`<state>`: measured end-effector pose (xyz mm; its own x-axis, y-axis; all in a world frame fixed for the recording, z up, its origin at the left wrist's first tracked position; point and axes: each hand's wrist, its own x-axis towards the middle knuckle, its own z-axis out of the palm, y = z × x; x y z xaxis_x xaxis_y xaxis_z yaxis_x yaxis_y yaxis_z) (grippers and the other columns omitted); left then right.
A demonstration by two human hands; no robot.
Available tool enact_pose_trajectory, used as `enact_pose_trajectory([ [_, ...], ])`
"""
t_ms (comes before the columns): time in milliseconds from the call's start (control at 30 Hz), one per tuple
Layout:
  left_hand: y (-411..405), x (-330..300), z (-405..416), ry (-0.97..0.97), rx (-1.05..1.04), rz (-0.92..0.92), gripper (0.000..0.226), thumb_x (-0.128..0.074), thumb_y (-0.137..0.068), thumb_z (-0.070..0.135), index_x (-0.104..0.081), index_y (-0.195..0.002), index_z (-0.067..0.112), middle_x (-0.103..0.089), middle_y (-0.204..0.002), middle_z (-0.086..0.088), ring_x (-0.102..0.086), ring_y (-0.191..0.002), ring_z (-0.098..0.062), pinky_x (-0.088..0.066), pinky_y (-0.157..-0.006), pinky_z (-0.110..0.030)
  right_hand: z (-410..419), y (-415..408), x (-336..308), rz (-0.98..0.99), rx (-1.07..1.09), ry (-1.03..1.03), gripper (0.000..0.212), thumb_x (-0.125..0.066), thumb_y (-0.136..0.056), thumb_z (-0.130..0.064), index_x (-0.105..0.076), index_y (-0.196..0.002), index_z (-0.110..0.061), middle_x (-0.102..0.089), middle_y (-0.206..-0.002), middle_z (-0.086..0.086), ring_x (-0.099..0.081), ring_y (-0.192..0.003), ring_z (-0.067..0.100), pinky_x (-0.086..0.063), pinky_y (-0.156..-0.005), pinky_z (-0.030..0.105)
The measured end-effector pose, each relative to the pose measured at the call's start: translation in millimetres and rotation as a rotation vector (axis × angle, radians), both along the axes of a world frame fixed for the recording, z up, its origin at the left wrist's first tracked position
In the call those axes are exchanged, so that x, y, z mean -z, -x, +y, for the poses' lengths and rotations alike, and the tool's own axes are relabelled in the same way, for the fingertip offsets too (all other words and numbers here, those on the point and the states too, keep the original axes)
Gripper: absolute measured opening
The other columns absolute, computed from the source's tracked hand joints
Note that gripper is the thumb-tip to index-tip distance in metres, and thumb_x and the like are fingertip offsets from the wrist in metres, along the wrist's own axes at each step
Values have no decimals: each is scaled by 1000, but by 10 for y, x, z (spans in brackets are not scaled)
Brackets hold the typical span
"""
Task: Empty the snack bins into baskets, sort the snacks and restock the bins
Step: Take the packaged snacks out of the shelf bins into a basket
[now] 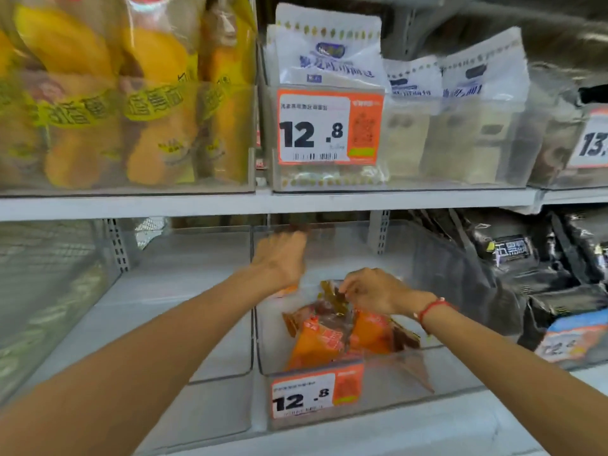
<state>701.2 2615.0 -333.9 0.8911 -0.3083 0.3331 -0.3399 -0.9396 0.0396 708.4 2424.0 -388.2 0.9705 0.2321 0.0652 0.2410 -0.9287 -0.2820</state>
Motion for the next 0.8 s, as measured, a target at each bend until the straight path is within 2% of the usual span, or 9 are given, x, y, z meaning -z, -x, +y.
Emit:
enact_pose_trajectory([
  [133, -351, 124, 14, -355, -139, 118, 51, -46, -96, 18, -33, -145, 13, -47, -137, -14, -47, -124, -30, -40, -92, -32, -65, -388, 97, -29, 97, 99, 30, -51, -97, -26, -60, -125, -21, -59, -132, 6, -54, -118, 28, -45, -96, 36],
  [233, -439, 133, -2, -429, -184, 125, 52, -51, -96, 19, -34, -143, 5, -41, -142, -17, -42, -130, -32, -36, -103, -36, -16, -373, 86, 214, 101, 73, 57, -38, -100, -50, -29, -150, -25, -26, -158, 6, -27, -143, 29, -23, -117, 41],
  [333, -395, 63, -42, -462, -159, 44, 26, -52, -95, 19, -57, -119, 11, -59, -110, -8, -56, -104, -24, -44, -85, -31, 129, 2, -141, 347, 34, 261, 62, -22, -104, -41, -10, -152, -5, -6, -161, 15, -7, -149, 29, -11, -118, 35],
  [400, -328, 69, -60, -473, -170, 87, 12, -56, -93, 21, -60, -102, 15, -52, -83, -1, -52, -81, -17, -39, -70, -28, 236, 185, -386, 321, 42, 203, 59, -23, -104, -33, -10, -150, 1, -6, -161, 16, -7, -149, 28, -13, -115, 32],
  [500, -237, 21, -27, -376, -118, 54, 9, -55, -94, 25, -56, -89, 17, -45, -72, 1, -44, -66, -12, -38, -66, -26, 294, 396, -552, 307, 101, 136, 57, -28, -105, -18, 1, -143, 13, -3, -157, 27, -8, -148, 35, -18, -110, 32],
  [567, -75, -50, 5, -259, -75, -13, 13, -55, -96, 29, -56, -87, 19, -51, -77, 0, -49, -69, -15, -39, -63, -26, 266, 284, -374, 357, 164, 63, 60, -48, -101, -19, -19, -139, 18, -24, -147, 36, -31, -136, 36, -34, -97, 37],
  [633, 150, -99, 63, -137, -42, -67, 14, -55, -96, 29, -61, -93, 16, -65, -90, -4, -61, -83, -22, -37, -65, -29, 218, 126, -152, 233, 175, -38, 51, -74, -83, -34, -44, -113, -6, -53, -119, 17, -51, -105, 22, -43, -74, 31],
  [733, 573, -145, 228, 77, 7, -136, 27, -53, -97, 38, -60, -121, 26, -68, -112, -2, -62, -106, -27, -41, -74, -34, 102, 125, -46, 13, 113, -99, 34, -78, -78, -28, -47, -93, -26, -64, -99, 5, -62, -92, 25, -51, -75, 34],
  [800, 885, -163, 337, 258, 59, -162, 35, -53, -97, 42, -55, -130, 31, -65, -118, 4, -59, -110, -22, -45, -80, -35, 43, 355, -176, -140, 87, -145, 24, -72, -83, -20, -50, -84, -31, -70, -92, 4, -65, -77, 22, -50, -63, 27],
])
